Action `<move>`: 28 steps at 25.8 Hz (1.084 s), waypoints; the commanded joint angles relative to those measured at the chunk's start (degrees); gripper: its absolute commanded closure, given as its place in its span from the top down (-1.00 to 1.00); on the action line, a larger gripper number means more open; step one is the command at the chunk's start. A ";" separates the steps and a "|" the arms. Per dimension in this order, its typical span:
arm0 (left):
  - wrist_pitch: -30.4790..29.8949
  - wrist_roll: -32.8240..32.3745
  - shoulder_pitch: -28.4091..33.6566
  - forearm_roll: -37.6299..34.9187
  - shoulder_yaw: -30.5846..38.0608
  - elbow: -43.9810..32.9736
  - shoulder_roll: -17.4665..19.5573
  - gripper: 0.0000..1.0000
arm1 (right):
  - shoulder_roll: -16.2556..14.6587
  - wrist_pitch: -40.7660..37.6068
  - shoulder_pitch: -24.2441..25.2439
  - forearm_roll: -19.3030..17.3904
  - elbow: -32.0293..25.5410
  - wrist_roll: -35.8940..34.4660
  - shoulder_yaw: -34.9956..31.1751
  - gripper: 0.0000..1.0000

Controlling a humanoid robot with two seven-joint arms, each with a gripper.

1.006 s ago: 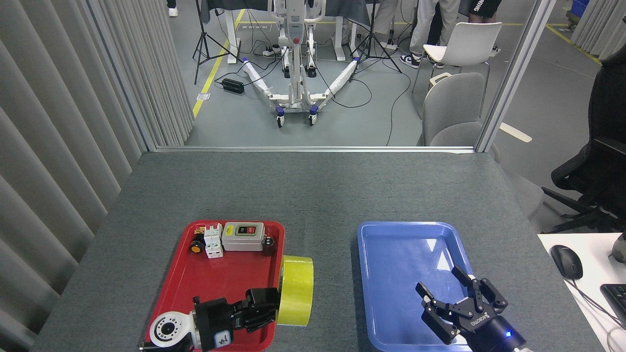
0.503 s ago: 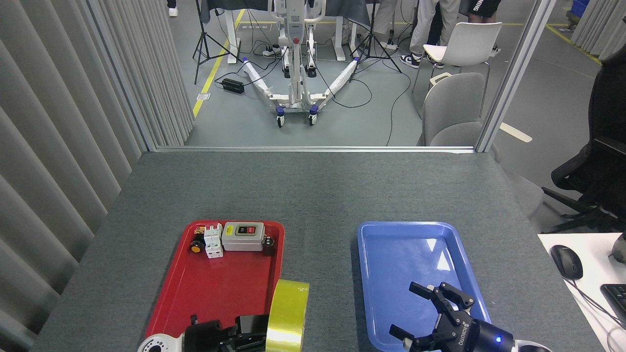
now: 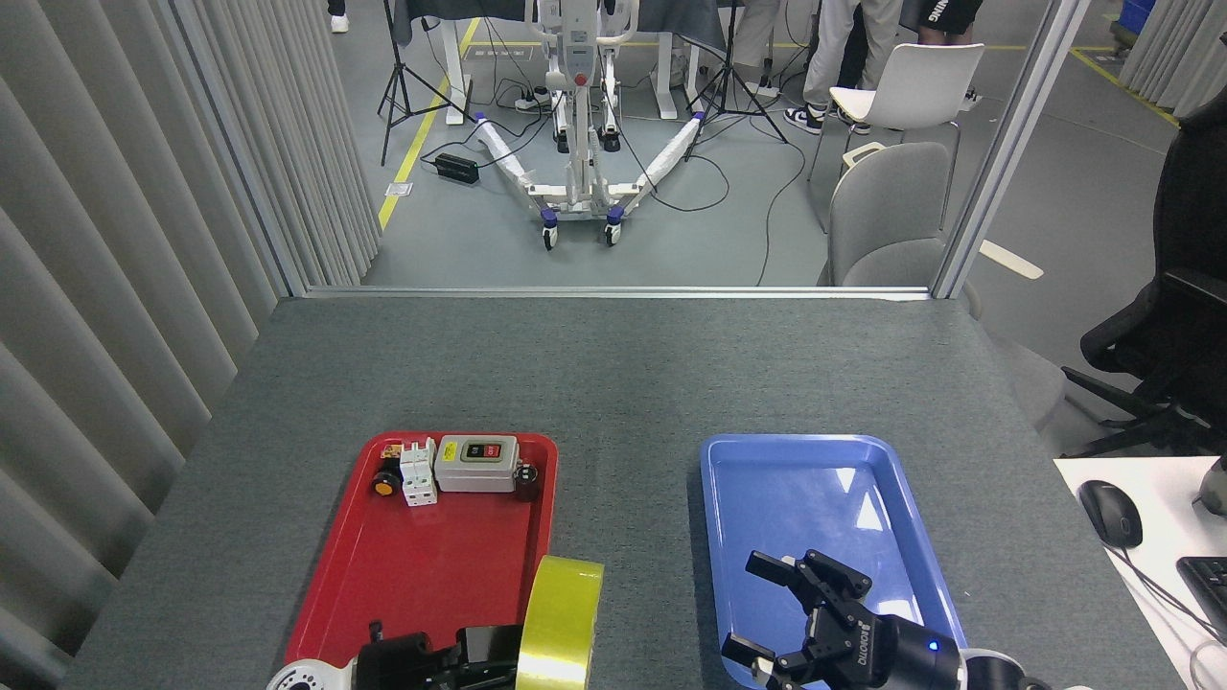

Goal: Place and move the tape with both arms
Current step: 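Move the right gripper toward the tape held by the left gripper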

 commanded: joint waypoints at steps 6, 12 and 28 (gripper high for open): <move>-0.60 -0.69 0.45 -0.01 0.35 -0.13 0.07 -1.00 | 5.59 -0.18 -1.55 -5.62 1.27 14.70 0.17 0.99; -0.69 -0.96 0.45 0.08 0.44 -0.30 0.07 -1.00 | 10.25 -0.18 -3.48 -5.62 1.97 19.00 0.17 0.99; -2.71 -2.01 0.72 0.17 1.67 0.40 0.33 -1.00 | 19.21 -0.18 -7.79 -4.92 8.04 21.02 2.28 0.67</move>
